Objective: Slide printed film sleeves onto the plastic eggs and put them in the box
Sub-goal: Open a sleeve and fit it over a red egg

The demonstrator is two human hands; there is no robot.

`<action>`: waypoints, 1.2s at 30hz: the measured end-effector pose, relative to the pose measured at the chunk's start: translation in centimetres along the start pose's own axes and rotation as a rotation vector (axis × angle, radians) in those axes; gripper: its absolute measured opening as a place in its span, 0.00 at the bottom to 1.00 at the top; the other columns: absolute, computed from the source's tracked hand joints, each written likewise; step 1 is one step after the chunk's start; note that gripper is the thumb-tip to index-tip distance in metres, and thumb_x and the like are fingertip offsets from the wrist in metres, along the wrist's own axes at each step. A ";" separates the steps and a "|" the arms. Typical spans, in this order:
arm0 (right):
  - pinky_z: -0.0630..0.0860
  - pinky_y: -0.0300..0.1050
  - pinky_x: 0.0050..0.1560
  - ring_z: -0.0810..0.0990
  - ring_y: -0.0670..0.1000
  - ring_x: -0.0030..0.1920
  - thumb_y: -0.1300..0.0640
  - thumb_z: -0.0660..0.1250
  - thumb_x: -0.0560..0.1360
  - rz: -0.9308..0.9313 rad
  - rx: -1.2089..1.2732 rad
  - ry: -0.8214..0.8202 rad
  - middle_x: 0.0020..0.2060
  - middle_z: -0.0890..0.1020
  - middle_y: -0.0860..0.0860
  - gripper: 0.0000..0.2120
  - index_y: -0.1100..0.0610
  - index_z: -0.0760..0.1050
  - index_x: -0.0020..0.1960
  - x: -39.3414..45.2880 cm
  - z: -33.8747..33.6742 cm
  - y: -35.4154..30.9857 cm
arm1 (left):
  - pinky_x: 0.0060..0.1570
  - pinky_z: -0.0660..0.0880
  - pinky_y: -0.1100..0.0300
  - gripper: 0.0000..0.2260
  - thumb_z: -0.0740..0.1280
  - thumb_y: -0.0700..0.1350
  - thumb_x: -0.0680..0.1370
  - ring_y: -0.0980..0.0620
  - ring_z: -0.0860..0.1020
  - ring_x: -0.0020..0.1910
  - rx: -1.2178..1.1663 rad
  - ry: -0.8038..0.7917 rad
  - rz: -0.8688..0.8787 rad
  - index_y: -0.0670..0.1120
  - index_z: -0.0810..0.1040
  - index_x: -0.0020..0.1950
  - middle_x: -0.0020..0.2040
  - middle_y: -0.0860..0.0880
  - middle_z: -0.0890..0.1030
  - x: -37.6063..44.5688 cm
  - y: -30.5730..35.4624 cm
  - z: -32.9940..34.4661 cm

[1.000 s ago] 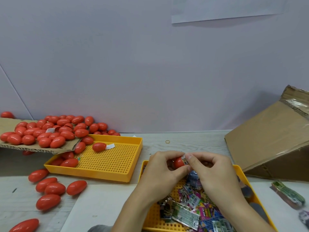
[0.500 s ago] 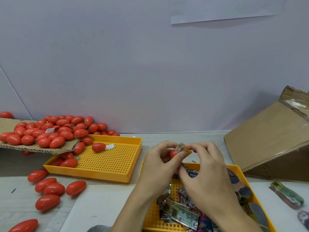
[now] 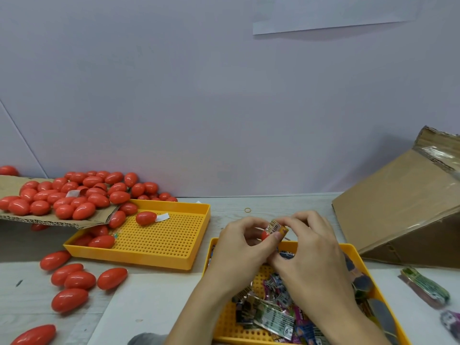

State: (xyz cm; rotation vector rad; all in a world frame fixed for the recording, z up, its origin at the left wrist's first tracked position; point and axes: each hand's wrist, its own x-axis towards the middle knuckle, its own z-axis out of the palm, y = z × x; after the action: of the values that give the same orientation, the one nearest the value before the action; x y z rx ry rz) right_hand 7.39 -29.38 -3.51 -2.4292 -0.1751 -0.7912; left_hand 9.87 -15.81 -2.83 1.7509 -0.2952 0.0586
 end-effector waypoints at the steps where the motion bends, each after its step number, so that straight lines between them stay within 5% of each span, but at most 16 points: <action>1: 0.66 0.29 0.42 0.68 0.42 0.52 0.48 0.72 0.69 -0.010 0.012 -0.009 0.48 0.69 0.41 0.19 0.48 0.78 0.59 0.0 0.0 0.0 | 0.43 0.81 0.61 0.05 0.74 0.49 0.75 0.55 0.84 0.43 -0.001 -0.001 -0.007 0.55 0.81 0.49 0.41 0.51 0.85 0.0 0.0 -0.1; 5: 0.67 0.29 0.43 0.69 0.42 0.51 0.53 0.75 0.68 -0.055 0.058 -0.024 0.48 0.69 0.40 0.20 0.49 0.78 0.60 0.1 0.0 -0.2 | 0.42 0.79 0.65 0.08 0.72 0.51 0.77 0.56 0.83 0.44 0.044 -0.038 -0.032 0.53 0.80 0.55 0.44 0.48 0.84 -0.2 0.2 -0.2; 10: 0.70 0.29 0.46 0.72 0.42 0.53 0.55 0.77 0.66 -0.085 0.112 -0.063 0.50 0.73 0.41 0.25 0.50 0.79 0.62 0.1 -0.1 -0.2 | 0.31 0.70 0.66 0.09 0.67 0.48 0.81 0.60 0.76 0.30 0.100 -0.154 -0.028 0.43 0.81 0.47 0.34 0.50 0.81 -0.2 0.7 -0.3; 14: 0.72 0.28 0.47 0.74 0.42 0.54 0.57 0.78 0.63 -0.083 0.176 -0.071 0.51 0.75 0.41 0.28 0.50 0.79 0.63 0.3 -0.3 -0.1 | 0.31 0.68 0.59 0.14 0.66 0.50 0.81 0.54 0.71 0.29 0.157 -0.177 -0.036 0.40 0.78 0.45 0.35 0.40 0.78 -0.2 0.7 -0.5; 20: 0.74 0.26 0.44 0.74 0.38 0.52 0.62 0.76 0.64 -0.101 0.226 -0.087 0.53 0.74 0.41 0.29 0.52 0.78 0.65 0.5 -0.7 0.0 | 0.28 0.69 0.65 0.13 0.65 0.50 0.81 0.57 0.74 0.24 0.112 -0.256 -0.115 0.42 0.77 0.41 0.26 0.51 0.78 -0.4 1.0 -0.6; 25: 0.73 0.24 0.43 0.74 0.37 0.53 0.62 0.77 0.65 -0.120 0.298 -0.082 0.52 0.74 0.41 0.28 0.53 0.78 0.64 0.6 -0.7 0.0 | 0.33 0.68 0.56 0.11 0.67 0.48 0.81 0.53 0.71 0.29 0.023 -0.222 -0.046 0.39 0.79 0.48 0.39 0.33 0.78 -0.3 1.0 -0.6; 30: 0.72 0.26 0.49 0.75 0.38 0.53 0.58 0.75 0.68 -0.127 0.280 -0.069 0.51 0.75 0.40 0.24 0.52 0.79 0.64 0.5 -0.6 -0.1 | 0.32 0.71 0.62 0.12 0.63 0.49 0.83 0.56 0.74 0.30 -0.042 -0.240 -0.061 0.41 0.80 0.52 0.37 0.48 0.81 -0.2 0.7 -0.4; 36: 0.71 0.25 0.46 0.75 0.37 0.46 0.56 0.75 0.68 -0.087 0.255 -0.002 0.49 0.76 0.41 0.22 0.54 0.80 0.62 0.4 -0.5 -0.1 | 0.43 0.76 0.51 0.14 0.62 0.52 0.83 0.49 0.78 0.41 -0.176 -0.228 -0.065 0.43 0.78 0.58 0.43 0.45 0.81 -0.3 0.3 0.6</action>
State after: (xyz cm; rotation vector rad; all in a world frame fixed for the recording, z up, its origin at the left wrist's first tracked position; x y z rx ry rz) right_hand 7.50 -29.60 -2.93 -2.1941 -0.3625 -0.7551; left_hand 9.47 -16.43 -2.72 1.5919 -0.3964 -0.2096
